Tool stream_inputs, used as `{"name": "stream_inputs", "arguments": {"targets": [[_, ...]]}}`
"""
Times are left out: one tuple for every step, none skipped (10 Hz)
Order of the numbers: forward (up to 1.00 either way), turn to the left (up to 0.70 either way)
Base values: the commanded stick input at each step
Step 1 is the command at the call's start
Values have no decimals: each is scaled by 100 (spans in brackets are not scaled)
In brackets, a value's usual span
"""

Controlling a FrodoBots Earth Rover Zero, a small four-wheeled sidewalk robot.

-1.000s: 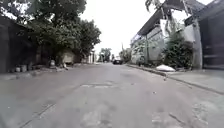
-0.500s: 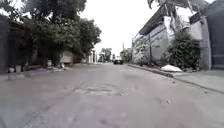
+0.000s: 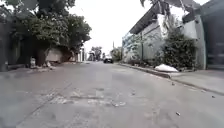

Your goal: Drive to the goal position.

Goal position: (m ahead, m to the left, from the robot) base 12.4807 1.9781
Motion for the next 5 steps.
{"name": "stream_inputs", "arguments": {"targets": [[100, -40], [100, -40], [100, -40], [100, -40], [100, -40]]}}
